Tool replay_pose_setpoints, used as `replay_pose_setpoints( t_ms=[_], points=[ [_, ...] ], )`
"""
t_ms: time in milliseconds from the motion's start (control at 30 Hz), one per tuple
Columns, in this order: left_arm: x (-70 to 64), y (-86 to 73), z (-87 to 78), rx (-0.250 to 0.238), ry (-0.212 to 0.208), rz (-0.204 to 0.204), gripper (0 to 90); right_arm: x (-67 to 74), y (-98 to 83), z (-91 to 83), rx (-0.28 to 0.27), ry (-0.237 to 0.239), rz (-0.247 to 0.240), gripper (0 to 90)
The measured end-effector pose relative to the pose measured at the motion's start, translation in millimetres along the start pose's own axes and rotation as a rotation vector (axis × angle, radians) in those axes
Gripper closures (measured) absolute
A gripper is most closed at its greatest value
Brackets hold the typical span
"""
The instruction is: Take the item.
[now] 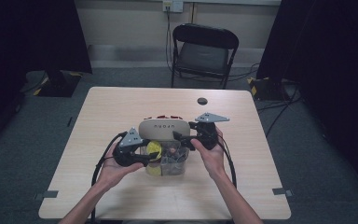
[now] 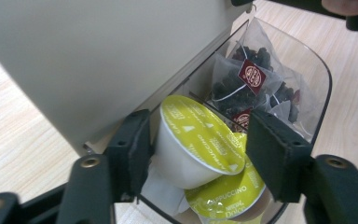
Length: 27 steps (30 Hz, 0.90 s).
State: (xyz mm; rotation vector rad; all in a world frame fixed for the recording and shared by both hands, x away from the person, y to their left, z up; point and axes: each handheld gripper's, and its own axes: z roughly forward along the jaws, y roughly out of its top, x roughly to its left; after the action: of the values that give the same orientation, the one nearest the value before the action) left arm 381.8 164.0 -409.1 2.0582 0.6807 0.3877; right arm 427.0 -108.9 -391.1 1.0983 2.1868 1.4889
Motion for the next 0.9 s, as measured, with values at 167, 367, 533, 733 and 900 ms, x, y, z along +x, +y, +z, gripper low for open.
replay_pose_setpoints(
  t_ms=[167, 367, 533, 733, 900],
  points=[
    [1.6, -0.9, -0.9, -0.009, -0.007, -0.006, 45.1, -0.5, 0.3, -0.5, -0.003, 0.0, 0.001, 19.3],
    [3.0, -1.0, 0.0, -0.008, -0.024, 0.022, 44.6, -1.1, 0.3, 0.0, -0.003, 0.002, 0.001, 18.5],
    [-2.7, 0.4, 3.5, 0.018, -0.006, 0.037, 38.1, -1.0, 0.5, -0.3, -0.005, 0.0, 0.003, 18.5],
    [-1.9, -0.3, 10.9, 0.03, -0.067, -0.002, 39.2, -1.2, 0.6, -1.0, -0.009, -0.001, 0.002, 18.5],
    [-2.1, 0.1, 12.0, 0.035, -0.064, -0.012, 39.6, -1.4, 0.7, -1.3, -0.011, -0.002, 0.001, 18.5]
  ],
)
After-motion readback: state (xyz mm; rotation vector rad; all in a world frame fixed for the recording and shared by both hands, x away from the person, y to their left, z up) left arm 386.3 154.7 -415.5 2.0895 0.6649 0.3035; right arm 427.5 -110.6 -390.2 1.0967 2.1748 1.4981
